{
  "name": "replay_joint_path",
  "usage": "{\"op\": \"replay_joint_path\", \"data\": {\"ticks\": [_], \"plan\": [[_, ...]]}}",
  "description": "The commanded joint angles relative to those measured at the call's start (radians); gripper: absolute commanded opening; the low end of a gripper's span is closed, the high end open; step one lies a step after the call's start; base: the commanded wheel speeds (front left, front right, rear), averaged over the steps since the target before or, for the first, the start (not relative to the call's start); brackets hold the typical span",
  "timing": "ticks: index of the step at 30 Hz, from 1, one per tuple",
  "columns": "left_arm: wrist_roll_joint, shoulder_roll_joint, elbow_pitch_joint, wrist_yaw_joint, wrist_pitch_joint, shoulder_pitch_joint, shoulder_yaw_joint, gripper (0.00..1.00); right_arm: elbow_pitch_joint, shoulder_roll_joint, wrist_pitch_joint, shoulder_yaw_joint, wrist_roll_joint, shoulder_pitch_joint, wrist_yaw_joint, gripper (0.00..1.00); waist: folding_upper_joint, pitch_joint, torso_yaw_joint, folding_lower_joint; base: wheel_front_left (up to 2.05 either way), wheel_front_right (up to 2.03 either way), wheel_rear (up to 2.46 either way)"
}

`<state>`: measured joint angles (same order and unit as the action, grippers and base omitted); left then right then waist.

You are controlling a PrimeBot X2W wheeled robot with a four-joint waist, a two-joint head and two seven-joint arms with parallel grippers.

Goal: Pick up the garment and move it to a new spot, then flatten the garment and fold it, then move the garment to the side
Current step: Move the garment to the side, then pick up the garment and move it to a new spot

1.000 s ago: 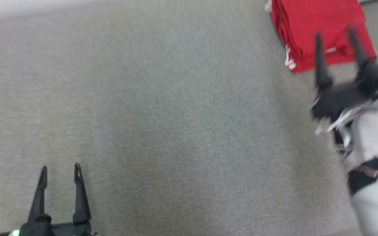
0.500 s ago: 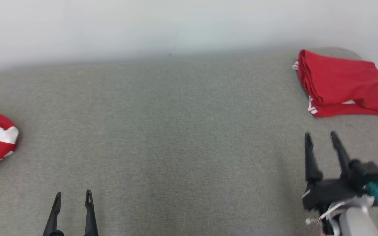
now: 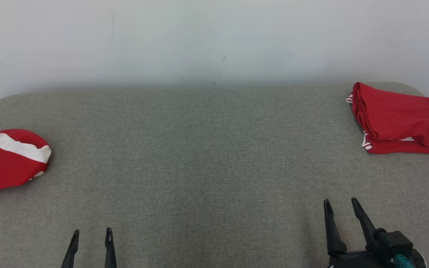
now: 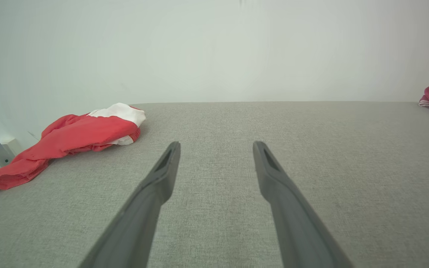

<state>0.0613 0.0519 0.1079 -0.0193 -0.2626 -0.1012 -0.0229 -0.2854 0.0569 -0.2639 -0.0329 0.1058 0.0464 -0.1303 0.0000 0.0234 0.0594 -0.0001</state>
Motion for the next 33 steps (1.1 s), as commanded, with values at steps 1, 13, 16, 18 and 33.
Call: {"op": "replay_joint_path", "data": {"ticks": [1, 13, 16, 18, 33], "plan": [[0.002, -0.002, 0.005, -0.005, -0.003, -0.008, 0.008, 1.00, 0.021, -0.004, 0.000, 0.002, -0.010, -0.030, -0.001, 1.00, 0.0000, -0.003, 0.001, 0.0001, 0.00, 0.00, 0.00], [-0.014, -0.002, 0.036, -0.012, -0.003, -0.003, 0.034, 1.00, 0.056, -0.007, 0.000, 0.035, -0.007, -0.080, -0.001, 1.00, 0.0000, -0.011, -0.007, 0.0001, 0.00, 0.00, 0.00], [-0.017, -0.002, 0.045, -0.011, -0.003, 0.001, 0.037, 1.00, 0.051, -0.007, 0.000, 0.029, -0.001, -0.088, -0.001, 1.00, 0.0000, -0.011, -0.007, 0.0001, 0.00, 0.00, 0.00], [-0.017, -0.002, 0.049, -0.011, -0.003, 0.003, 0.038, 1.00, 0.050, -0.007, 0.000, 0.026, -0.001, -0.087, -0.001, 1.00, 0.0000, -0.011, -0.007, 0.0001, 0.00, 0.00, 0.00], [-0.001, -0.002, 0.058, 0.010, -0.003, -0.005, 0.028, 1.00, 0.039, -0.007, 0.000, 0.032, 0.002, -0.092, -0.001, 1.00, 0.0000, -0.019, -0.003, 0.0001, 0.00, 0.00, 0.00]]}}
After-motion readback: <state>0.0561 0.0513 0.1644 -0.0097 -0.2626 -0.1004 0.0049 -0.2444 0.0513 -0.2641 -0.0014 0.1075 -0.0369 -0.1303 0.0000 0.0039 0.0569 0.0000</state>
